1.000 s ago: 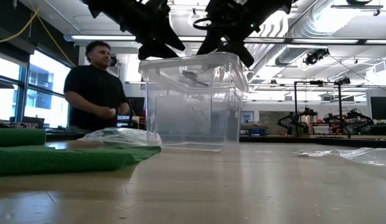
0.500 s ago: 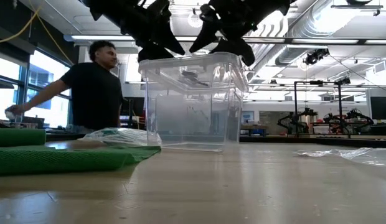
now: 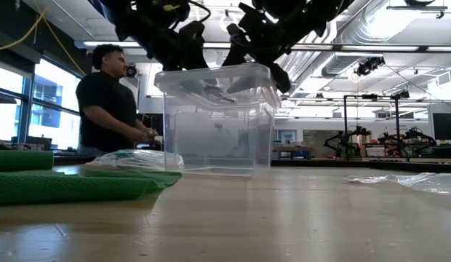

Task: Roll bandage
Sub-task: Open the transparent storage box

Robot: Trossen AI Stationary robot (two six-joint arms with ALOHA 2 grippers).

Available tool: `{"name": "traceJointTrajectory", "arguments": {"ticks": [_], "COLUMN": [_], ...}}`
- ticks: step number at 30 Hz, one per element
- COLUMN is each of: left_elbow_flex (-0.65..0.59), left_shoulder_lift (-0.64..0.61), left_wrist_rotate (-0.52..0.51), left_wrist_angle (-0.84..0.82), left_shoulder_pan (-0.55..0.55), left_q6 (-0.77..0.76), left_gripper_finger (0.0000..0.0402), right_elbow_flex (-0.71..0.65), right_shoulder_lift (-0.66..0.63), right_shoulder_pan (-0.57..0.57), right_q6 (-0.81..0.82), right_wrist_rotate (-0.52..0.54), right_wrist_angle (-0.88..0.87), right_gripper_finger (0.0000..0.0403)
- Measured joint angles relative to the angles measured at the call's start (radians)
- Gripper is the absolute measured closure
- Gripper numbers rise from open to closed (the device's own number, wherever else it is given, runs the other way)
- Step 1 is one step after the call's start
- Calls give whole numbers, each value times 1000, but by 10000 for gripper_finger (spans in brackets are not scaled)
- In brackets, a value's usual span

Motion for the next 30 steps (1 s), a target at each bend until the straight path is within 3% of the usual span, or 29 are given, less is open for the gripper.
{"name": "traceJointTrajectory", "arguments": {"ticks": [7,11,14,23,30], "left_elbow_flex": [38,135,152,158,175], "left_shoulder_lift": [-28,-43,-23,55,62], "left_wrist_rotate": [4,-106,-168,-132,-100], "left_wrist_angle": [-34,-246,-310,-304,-270], "left_shoulder_pan": [2,2,5,11,-1], "left_q6": [-18,24,42,56,79], "left_gripper_finger": [218,224,241,304,325], "right_elbow_flex": [0,0,0,-2,-2], "right_shoulder_lift": [5,5,5,6,5], "right_shoulder_pan": [0,0,0,0,0], "right_q6": [51,56,56,57,60], "right_wrist_rotate": [17,29,30,38,38], "right_wrist_angle": [13,14,18,28,31], "right_gripper_finger": [183,183,183,183,183]}}
